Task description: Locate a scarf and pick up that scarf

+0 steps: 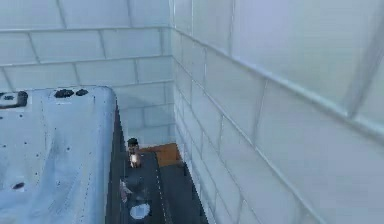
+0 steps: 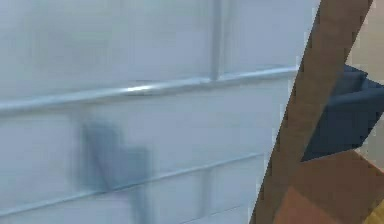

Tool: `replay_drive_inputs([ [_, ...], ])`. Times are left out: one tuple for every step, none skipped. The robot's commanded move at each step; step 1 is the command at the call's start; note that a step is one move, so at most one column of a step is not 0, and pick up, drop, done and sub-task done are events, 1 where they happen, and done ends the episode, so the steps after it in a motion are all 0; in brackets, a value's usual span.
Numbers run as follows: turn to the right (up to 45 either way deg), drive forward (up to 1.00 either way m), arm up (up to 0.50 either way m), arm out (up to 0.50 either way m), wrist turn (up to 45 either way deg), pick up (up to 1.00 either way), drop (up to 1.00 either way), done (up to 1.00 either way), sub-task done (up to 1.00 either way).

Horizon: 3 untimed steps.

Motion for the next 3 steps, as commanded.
replay_drive_inputs([
  [-45.0,0.0,0.0,0.0,0.0,0.0,0.0,0.0,0.0],
  [-45.0,0.0,0.0,0.0,0.0,0.0,0.0,0.0,0.0],
  [-18.0,0.0,0.0,0.0,0.0,0.0,0.0,0.0,0.0],
])
